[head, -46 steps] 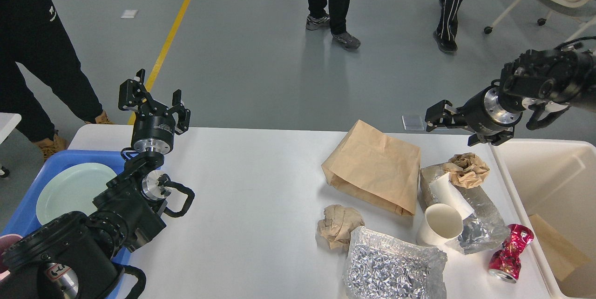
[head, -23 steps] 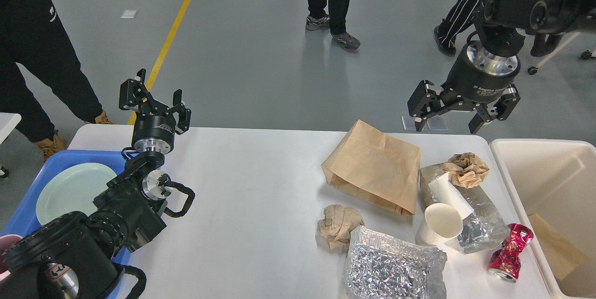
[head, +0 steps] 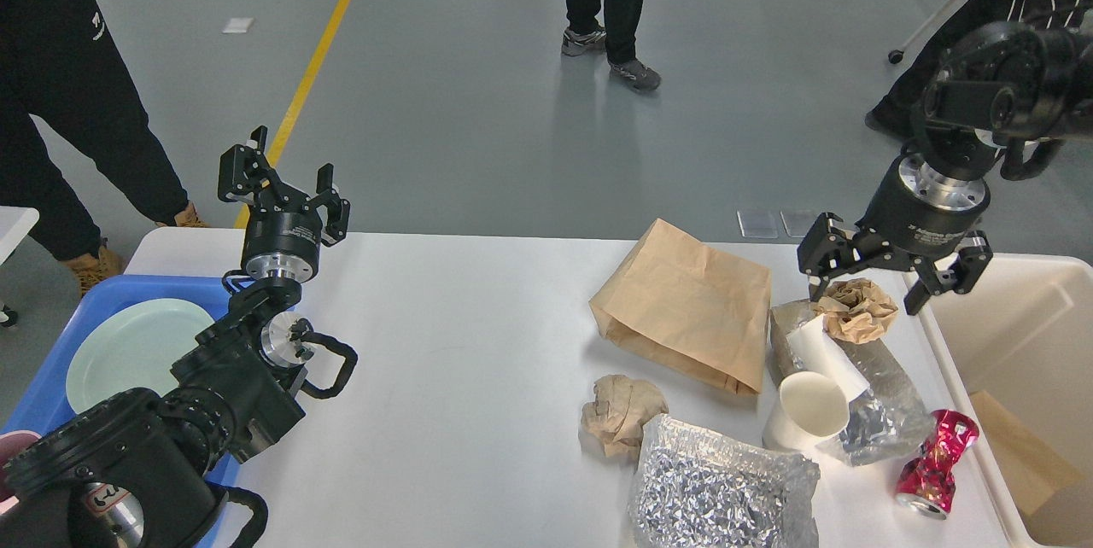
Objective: Tidy desktop
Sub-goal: 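Move the right gripper over the white paper cup, then lower the right gripper onto the white paper cup and close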
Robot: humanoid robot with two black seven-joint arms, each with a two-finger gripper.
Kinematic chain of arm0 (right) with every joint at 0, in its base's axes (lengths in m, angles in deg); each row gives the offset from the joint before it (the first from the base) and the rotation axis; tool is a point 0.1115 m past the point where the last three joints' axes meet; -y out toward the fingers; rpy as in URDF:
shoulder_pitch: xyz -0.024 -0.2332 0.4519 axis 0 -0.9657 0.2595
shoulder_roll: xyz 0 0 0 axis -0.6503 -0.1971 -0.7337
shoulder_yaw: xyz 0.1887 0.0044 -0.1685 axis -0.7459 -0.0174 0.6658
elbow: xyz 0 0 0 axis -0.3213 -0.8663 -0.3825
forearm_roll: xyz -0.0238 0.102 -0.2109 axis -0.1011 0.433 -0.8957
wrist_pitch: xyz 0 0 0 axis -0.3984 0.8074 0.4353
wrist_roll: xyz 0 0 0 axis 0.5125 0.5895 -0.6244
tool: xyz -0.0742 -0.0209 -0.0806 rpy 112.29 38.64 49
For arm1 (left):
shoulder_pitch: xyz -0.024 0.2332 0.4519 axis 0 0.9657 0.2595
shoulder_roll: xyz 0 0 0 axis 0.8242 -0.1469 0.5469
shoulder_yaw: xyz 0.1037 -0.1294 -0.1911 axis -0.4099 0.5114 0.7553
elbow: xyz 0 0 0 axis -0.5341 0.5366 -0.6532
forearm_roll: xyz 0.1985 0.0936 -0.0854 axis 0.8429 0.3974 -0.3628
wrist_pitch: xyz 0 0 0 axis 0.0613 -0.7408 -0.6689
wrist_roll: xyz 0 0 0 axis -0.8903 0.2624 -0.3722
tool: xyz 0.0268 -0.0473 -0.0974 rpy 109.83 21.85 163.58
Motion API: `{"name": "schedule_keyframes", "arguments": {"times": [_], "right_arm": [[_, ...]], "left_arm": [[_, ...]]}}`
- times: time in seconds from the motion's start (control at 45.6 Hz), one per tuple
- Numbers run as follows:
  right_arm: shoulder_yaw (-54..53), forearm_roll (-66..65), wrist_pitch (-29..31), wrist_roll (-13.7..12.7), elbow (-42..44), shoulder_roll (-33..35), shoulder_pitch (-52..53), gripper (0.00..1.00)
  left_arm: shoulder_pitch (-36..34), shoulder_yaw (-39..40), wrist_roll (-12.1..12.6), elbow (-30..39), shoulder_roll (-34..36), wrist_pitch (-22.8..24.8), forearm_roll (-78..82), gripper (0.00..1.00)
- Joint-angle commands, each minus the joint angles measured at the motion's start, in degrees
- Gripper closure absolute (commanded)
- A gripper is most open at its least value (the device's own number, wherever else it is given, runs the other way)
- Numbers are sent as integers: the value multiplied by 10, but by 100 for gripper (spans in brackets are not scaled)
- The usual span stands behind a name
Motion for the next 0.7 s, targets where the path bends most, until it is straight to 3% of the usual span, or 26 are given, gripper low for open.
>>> {"name": "schedule_keyframes", "arguments": {"times": [0.0,0.285,0.679], "right_arm": [[-3,0,-19,-1,2,19,-62,0],[-58,0,-67,-1,6,31,-151,0],[-69,1,-123,-3,76,25,-239,2]], "left_arm": [[0,0,0,0,0,0,0,4],[1,0,0,0,0,-1,0,4],[0,0,0,0,0,0,0,4]]}}
